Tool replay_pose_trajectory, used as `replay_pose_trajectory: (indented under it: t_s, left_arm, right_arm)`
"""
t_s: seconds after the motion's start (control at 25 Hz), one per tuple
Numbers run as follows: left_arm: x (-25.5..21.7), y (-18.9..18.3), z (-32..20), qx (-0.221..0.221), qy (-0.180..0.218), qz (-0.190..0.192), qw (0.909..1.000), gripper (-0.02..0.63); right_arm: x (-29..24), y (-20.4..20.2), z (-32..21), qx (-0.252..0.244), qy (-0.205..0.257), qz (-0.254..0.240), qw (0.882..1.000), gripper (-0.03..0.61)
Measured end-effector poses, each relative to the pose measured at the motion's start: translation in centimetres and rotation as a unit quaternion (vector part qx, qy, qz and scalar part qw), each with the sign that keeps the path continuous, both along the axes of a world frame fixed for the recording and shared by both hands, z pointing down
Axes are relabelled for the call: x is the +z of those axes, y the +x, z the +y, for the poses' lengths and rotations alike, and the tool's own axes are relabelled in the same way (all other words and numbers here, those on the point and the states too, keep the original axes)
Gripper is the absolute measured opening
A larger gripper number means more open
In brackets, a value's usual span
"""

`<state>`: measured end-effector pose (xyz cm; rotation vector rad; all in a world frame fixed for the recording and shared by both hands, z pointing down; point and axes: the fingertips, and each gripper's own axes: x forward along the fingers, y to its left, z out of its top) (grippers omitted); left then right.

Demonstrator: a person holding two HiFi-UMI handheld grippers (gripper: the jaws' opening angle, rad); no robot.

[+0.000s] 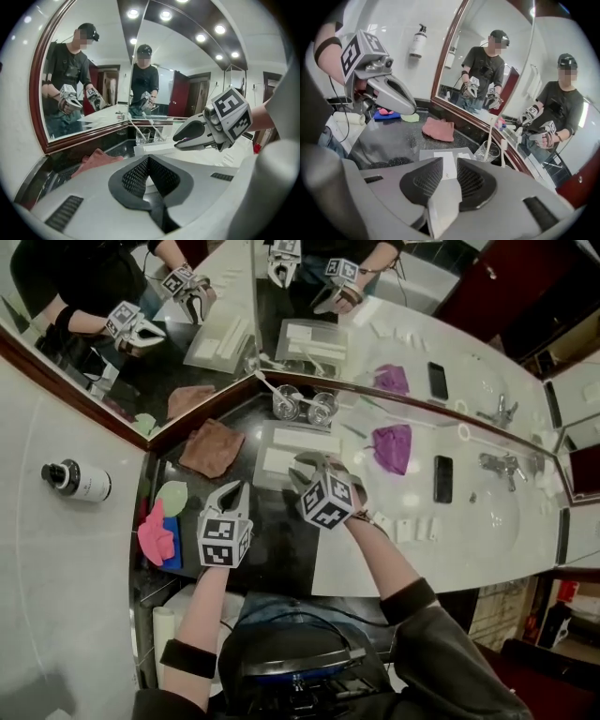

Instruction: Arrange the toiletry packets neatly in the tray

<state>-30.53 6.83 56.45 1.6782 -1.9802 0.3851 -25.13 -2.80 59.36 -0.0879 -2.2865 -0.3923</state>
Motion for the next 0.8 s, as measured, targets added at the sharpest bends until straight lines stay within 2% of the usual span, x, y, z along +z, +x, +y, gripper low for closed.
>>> replay_pose_trajectory:
  t_s: [0.08, 0.16, 0.4, 0.6, 0.8]
  left_arm:
    - [-1.4, 1.0, -0.2, 0.003, 0.004, 0.0, 1.0, 0.002]
    - [-2.5, 1.8, -0.4, 0.002, 0.012, -0.004, 0.9999, 0.002]
    - [-4.9, 5.1, -0.4, 0.008, 0.024, -0.008, 0.9997, 0.002]
    - [-6.3, 8.4, -0.8, 0.015, 0.032, -0.009, 0.9993, 0.002]
    - [-6.8, 11.6, -1.3, 0.03, 0.036, -0.008, 0.9989, 0.002]
  right_arm:
    - [-1.9, 1.6, -0.2, 0.027, -0.02, -0.024, 0.999, 0.06]
    - [-3.6, 3.4, -0.3, 0.051, -0.042, -0.044, 0.997, 0.031]
    - [-7.8, 9.4, -0.5, 0.113, -0.095, -0.092, 0.985, 0.017]
    - [-9.1, 15.1, -1.7, 0.178, -0.148, -0.127, 0.965, 0.017]
    - [-9.2, 20.4, -2.7, 0.226, -0.172, -0.146, 0.947, 0.017]
